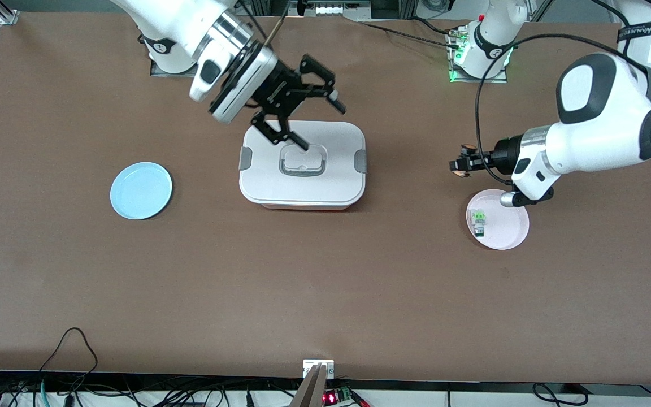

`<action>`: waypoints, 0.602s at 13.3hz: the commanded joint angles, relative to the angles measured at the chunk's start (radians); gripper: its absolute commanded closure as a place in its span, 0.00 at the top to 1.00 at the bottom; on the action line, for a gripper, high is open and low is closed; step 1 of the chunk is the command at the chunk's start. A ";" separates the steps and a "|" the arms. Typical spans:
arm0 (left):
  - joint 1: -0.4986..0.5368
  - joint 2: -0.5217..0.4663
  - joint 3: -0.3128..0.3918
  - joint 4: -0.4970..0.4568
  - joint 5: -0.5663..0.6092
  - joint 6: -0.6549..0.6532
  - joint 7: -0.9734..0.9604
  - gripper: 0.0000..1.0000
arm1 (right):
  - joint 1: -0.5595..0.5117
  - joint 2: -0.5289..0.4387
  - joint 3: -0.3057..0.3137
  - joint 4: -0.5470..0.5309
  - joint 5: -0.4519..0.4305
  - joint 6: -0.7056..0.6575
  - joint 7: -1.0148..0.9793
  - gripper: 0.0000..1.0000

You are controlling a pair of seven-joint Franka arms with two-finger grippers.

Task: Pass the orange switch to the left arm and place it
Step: 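Lower the switch onto the pink plate with the left gripper while the right gripper withdraws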

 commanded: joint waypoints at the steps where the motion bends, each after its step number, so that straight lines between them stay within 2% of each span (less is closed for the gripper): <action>1: 0.033 0.052 0.006 -0.034 0.235 0.088 0.124 0.00 | -0.005 -0.011 -0.127 0.052 -0.021 -0.233 0.003 1.00; 3: 0.064 0.096 0.011 -0.101 0.361 0.221 0.169 0.00 | -0.007 -0.001 -0.230 0.097 -0.097 -0.414 0.001 1.00; 6: 0.078 0.183 0.046 -0.186 0.467 0.480 0.207 0.00 | -0.016 -0.002 -0.307 0.103 -0.206 -0.585 0.004 1.00; 8: 0.078 0.234 0.074 -0.200 0.504 0.588 0.207 0.00 | -0.016 -0.002 -0.349 0.103 -0.289 -0.660 0.010 1.00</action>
